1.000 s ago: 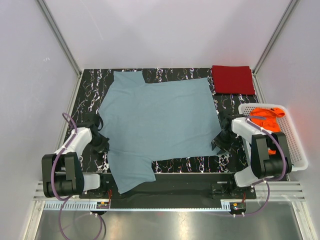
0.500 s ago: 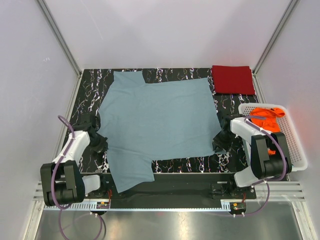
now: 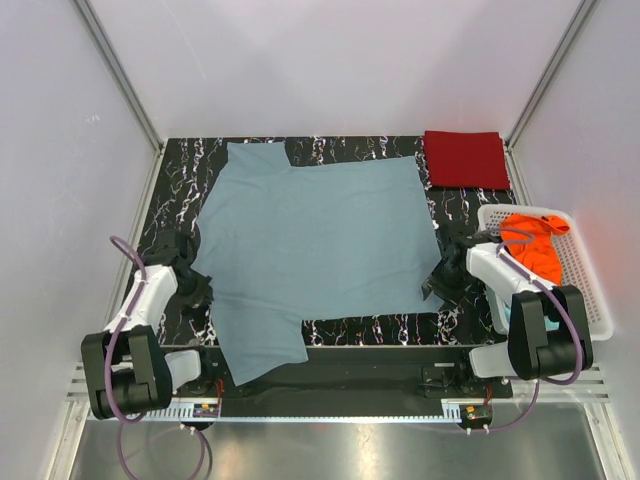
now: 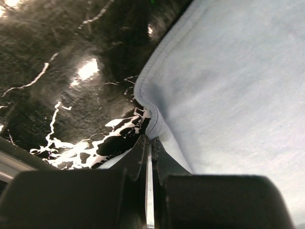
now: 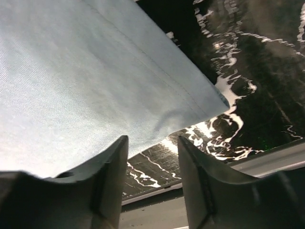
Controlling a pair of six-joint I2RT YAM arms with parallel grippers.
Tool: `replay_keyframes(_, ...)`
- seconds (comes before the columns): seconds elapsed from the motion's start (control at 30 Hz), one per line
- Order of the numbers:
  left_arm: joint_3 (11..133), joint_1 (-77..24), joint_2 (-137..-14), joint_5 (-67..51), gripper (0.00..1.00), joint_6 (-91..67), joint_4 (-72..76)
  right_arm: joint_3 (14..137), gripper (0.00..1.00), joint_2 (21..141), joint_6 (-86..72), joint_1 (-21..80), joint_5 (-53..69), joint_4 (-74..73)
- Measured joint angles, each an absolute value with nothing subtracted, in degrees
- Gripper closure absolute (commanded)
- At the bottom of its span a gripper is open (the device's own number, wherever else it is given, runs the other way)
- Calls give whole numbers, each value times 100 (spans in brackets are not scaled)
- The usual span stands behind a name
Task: Fold and stack the t-shirts
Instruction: Fold the tshirt
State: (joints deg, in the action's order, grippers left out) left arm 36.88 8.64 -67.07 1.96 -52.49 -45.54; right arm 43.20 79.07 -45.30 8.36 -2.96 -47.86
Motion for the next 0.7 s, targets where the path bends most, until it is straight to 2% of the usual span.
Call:
replay_keyframes(0.03, 3688, 919, -6707, 196, 100, -5245, -4563, 4320, 41, 7915, -4497, 867, -255, -4786)
replay_keyframes(0.27, 3688, 1555, -6650, 213, 100, -5092, -4650, 4357, 32, 8058, -4449, 1293, -185, -4624)
replay_keyframes(0.4, 3688, 1855, -6674, 209, 100, -4932, -4654, 4421, 33, 8309, -4414, 1476, -176, -4556)
replay_keyframes(0.57, 3618, 1868, -6687, 165, 100, -4880, -4576, 4390, 43, 8071, -4477, 1623, -143, -4622)
replay_keyframes(0.6, 3575, 1872, -6685, 152, 100, -4882, -4552, 4372, 52, 7964, -4493, 1625, -145, -4654)
replay_keyframes(0.7, 3463, 1872, -6683, 134, 100, -4880, -4530, 4340, 67, 7636, -4558, 1627, -196, -4816)
